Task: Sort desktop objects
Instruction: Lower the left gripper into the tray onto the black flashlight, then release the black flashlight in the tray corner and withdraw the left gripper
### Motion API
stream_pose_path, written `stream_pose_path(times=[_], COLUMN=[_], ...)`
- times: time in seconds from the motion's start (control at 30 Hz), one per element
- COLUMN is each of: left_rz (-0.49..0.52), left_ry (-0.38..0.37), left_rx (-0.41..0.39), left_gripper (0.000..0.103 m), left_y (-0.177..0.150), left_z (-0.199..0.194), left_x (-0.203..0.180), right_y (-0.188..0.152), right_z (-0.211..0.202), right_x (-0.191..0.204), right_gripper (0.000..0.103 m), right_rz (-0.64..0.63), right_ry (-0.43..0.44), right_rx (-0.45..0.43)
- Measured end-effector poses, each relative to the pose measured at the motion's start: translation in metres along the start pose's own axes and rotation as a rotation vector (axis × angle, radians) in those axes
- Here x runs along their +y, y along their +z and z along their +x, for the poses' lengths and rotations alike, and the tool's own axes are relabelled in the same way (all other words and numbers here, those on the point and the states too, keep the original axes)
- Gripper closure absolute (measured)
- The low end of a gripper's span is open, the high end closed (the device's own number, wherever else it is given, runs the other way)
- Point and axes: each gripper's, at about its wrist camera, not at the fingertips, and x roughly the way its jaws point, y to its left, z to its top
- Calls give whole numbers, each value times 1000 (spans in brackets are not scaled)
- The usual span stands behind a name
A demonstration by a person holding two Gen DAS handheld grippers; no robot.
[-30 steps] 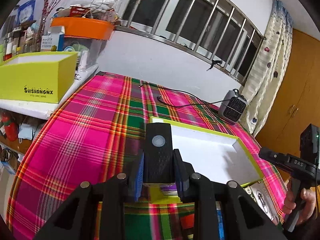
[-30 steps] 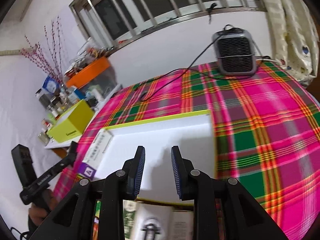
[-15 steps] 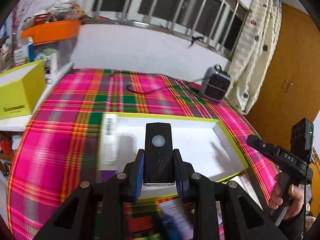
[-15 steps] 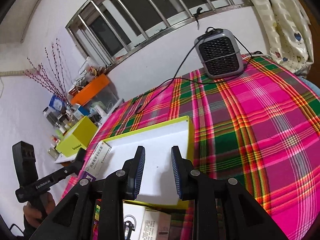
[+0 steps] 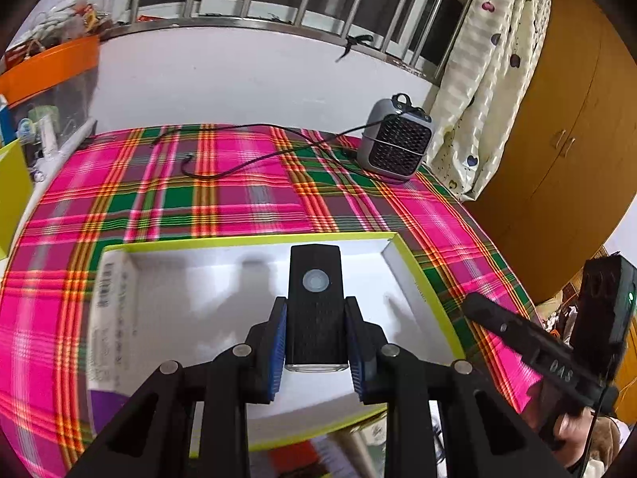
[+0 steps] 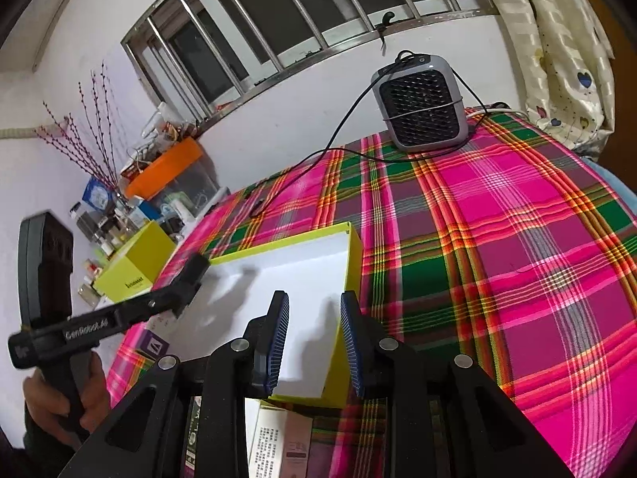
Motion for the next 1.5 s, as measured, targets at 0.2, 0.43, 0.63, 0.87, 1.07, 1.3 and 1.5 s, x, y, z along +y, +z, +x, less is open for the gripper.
stream_pose_path(times=[0.2,0.43,0.63,0.87,1.07,1.3,1.5], left_rz=[-4,-38,-72,-109,-191,-228,-223], left_ry=[-21,-52,-69,-96,-154,-194,-216], left_rx=[51,146,206,212,222,204,217], left_gripper=[75,75,75,75,74,74,75], left_y=[12,21,26,31,32,31,30], left_z=[25,61,89,107,112,98,101], left_x=[-17,-29,-33,-39,-35,-33,-39], right_y=[-2,0,0,-1,-1,-1,-1], right_z=[2,-3,-2,-2,-3,-5,-5], right_x=[-7,-17,-18,-20,-23,-26,-27], right_gripper=[75,75,75,75,75,75,75], right_rz=[27,75,84,89,98,116,122], right_ry=[-9,-9,-11,-9,-11,-9,-11], right_rx=[13,-1,1,9,7,-1,0])
